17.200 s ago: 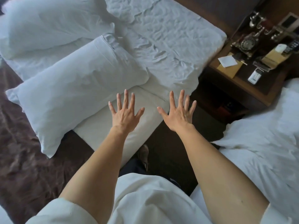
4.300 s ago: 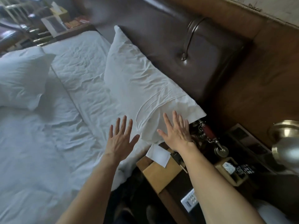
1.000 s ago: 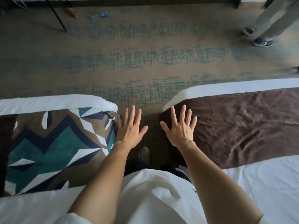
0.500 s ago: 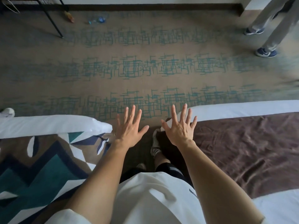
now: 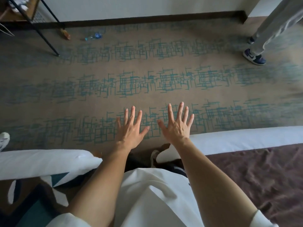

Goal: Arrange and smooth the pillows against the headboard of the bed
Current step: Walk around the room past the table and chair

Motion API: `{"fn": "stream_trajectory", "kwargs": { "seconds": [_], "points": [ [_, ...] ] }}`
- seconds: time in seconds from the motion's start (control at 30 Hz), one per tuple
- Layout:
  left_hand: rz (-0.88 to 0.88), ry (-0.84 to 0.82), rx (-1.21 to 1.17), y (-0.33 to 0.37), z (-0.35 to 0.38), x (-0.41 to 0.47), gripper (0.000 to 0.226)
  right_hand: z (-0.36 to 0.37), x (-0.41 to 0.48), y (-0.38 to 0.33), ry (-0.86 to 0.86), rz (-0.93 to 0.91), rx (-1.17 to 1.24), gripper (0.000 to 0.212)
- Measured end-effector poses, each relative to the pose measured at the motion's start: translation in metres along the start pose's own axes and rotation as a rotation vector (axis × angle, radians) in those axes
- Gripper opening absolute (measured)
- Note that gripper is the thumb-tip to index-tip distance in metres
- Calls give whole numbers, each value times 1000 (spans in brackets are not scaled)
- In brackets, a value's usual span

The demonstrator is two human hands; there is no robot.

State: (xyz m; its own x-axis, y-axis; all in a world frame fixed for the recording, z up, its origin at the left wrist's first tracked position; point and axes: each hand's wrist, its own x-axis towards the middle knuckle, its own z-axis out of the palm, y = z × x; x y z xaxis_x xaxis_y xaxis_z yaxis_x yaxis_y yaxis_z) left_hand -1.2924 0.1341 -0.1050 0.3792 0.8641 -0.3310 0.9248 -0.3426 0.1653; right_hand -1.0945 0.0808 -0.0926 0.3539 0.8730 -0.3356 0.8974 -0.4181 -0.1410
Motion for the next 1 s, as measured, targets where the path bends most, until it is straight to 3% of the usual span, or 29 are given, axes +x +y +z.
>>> {"fn": "stream_trajectory", "kwargs": {
  "seconds": [0.5,1.0],
  "points": [
    [149,-68,62,24,-49,152,83,-37,124,15,-4,126,55,82],
    [620,-168,300,63,-111,335,83,-77,214,7,61,636,307,80]
  ]
}}
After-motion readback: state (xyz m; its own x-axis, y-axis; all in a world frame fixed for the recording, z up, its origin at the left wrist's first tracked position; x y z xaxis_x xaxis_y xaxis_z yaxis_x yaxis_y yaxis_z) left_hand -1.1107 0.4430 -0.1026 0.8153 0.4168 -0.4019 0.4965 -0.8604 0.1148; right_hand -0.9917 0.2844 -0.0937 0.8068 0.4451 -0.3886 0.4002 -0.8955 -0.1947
